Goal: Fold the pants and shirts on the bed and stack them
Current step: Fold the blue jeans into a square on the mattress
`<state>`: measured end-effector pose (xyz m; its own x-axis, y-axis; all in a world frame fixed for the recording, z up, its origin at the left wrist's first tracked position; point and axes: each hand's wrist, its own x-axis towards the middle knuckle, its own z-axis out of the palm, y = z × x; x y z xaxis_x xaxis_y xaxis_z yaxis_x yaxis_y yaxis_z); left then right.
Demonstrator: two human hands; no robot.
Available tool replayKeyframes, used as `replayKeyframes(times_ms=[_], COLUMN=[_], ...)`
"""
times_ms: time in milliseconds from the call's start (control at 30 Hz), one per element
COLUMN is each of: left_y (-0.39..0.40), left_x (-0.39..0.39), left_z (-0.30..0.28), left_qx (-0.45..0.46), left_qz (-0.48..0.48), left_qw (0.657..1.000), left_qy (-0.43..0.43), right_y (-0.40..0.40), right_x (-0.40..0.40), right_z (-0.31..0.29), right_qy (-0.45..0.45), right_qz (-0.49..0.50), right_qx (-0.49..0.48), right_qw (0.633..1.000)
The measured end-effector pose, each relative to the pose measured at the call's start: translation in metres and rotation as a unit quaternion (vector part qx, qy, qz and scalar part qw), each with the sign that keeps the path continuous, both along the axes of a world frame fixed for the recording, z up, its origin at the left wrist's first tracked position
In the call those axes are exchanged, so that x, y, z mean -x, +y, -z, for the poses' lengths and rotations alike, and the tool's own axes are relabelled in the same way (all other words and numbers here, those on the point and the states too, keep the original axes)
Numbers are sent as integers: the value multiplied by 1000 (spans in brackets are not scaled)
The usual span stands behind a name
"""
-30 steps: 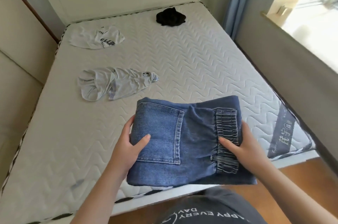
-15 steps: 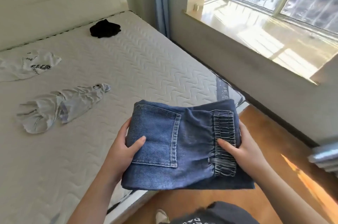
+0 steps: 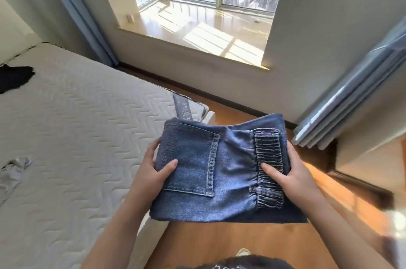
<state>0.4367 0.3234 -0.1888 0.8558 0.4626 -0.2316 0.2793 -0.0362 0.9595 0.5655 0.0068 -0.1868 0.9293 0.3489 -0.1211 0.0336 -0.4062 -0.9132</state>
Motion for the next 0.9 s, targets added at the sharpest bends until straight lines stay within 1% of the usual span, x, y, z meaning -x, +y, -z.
replayKeyframes(times_ms=[100, 233, 400, 633, 900], left_y=[-25, -27, -9, 32, 69], left_x=[-35, -67, -111, -194, -286], left_z=[-3, -3, 6, 23, 20], left_qx=[-15, -3, -7, 9, 2], left_qz=[8, 13, 11, 16, 43], left_qw=[1000, 1000, 1000, 1000, 999], left_qy=[10, 2, 2, -10, 3], right_y=[-24, -32, -10, 27, 58], right_x=[-24, -54, -99, -182, -264], right_z=[-2, 1, 10, 9, 10], right_qy=[-5, -4, -8, -11, 3], right_qz=[28, 32, 26, 34, 47], right_qx=[-7, -12, -14, 20, 29], right_qw=[1000, 999, 1000, 999, 998])
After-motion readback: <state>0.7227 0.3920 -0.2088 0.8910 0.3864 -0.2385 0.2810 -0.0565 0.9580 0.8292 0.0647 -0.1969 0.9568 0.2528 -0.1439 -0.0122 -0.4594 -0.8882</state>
